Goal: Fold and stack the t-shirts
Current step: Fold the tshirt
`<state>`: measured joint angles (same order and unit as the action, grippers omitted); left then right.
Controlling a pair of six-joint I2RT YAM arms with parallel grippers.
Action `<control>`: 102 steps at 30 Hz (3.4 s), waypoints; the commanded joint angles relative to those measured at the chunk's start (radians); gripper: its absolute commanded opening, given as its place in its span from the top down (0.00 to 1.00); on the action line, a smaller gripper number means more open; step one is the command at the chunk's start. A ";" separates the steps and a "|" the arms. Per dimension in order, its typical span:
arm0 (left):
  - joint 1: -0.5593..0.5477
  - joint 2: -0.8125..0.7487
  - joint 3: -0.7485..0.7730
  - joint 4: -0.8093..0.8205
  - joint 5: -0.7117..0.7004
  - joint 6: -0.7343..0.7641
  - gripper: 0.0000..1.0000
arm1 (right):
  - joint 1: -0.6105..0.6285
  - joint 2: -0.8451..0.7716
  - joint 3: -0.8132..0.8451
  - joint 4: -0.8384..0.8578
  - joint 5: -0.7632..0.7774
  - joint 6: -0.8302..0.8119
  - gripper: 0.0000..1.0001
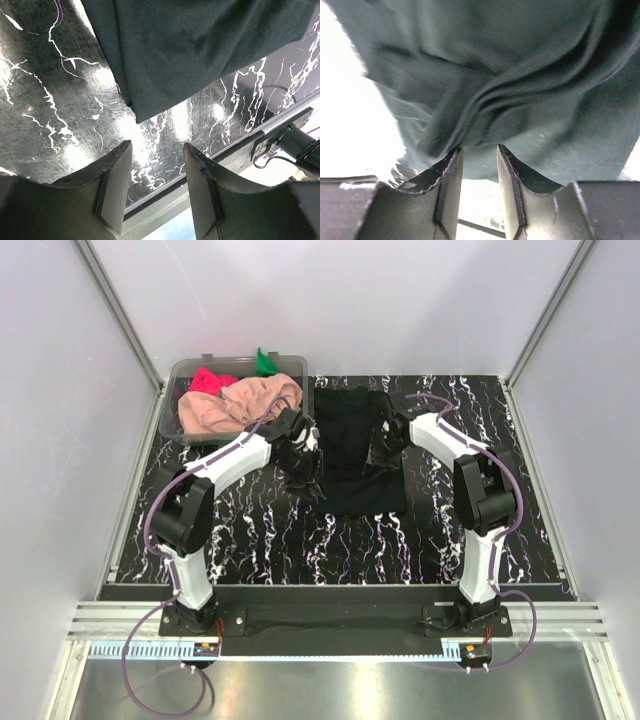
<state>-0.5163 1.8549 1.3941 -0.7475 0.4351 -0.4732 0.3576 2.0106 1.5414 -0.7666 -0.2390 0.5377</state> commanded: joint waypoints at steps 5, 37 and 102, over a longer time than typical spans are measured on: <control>-0.002 -0.057 -0.027 0.037 -0.016 -0.012 0.50 | 0.015 0.085 0.221 -0.049 -0.003 -0.041 0.59; -0.017 0.050 0.029 0.079 -0.015 -0.041 0.49 | 0.050 -0.079 0.045 -0.076 -0.037 -0.068 0.59; -0.071 0.234 0.043 0.117 -0.088 0.010 1.00 | 0.014 0.338 0.594 -0.077 0.079 -0.185 0.66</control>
<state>-0.5724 2.0941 1.4742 -0.6350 0.4095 -0.4938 0.3859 2.3337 2.0701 -0.8181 -0.2020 0.3889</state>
